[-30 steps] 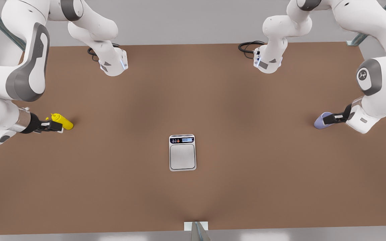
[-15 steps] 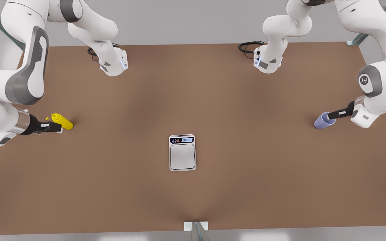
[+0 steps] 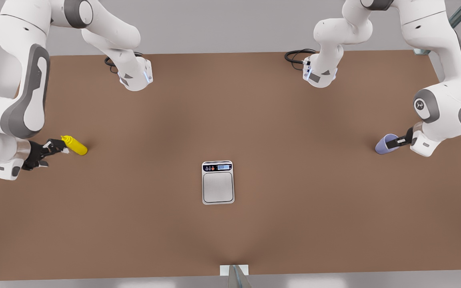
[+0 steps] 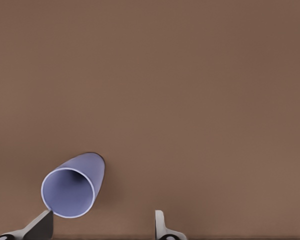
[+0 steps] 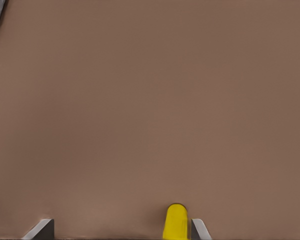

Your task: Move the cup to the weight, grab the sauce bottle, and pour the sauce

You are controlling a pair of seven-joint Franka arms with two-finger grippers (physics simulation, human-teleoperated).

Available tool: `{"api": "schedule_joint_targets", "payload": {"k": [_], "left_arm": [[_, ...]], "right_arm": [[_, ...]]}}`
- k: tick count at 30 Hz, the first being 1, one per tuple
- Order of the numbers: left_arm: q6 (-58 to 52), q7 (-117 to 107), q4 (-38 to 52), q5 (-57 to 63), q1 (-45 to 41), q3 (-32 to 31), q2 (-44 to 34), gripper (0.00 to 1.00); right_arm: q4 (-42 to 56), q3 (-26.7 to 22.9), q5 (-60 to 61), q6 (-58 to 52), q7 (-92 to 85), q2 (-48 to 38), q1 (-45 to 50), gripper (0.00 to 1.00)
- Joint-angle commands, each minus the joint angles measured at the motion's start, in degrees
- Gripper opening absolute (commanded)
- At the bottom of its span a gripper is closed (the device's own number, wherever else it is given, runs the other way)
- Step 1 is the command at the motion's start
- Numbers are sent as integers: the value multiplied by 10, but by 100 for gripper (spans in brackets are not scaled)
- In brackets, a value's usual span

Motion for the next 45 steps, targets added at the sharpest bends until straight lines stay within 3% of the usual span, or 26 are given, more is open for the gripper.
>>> {"api": "schedule_joint_targets", "payload": {"k": [1,4,10,13,16,26,30,33,43,45], "left_arm": [[3,0,-2,0,-1,0,1,96],[35,0,-20,0,-1,10,2,93],[85,93,-20,0,-1,97,7,93],[142,98,-70,0,-1,99,1,93],[144,194,-71,0,-1,107,-5,91],[194,198,-105,-13,2,108,25,81],[209,198,-106,-14,5,108,41,77],[217,198,-117,-14,5,107,51,71],[242,223,-116,-43,6,107,90,67],[244,223,-116,-46,7,107,91,58]], "right_arm": [[-5,0,0,5,-17,0,-2,100],[-21,1,22,20,-184,2,-38,100],[-78,1,85,35,-404,-4,-125,100],[-111,0,101,44,-495,1,-191,100],[-168,0,114,77,-523,-4,-256,100],[-291,0,236,153,-755,4,-394,100],[-252,0,331,151,-862,110,-403,100],[-243,4,338,148,-875,128,-397,100],[-246,29,354,146,-905,179,-392,100],[-246,37,354,140,-905,186,-392,100]]}}
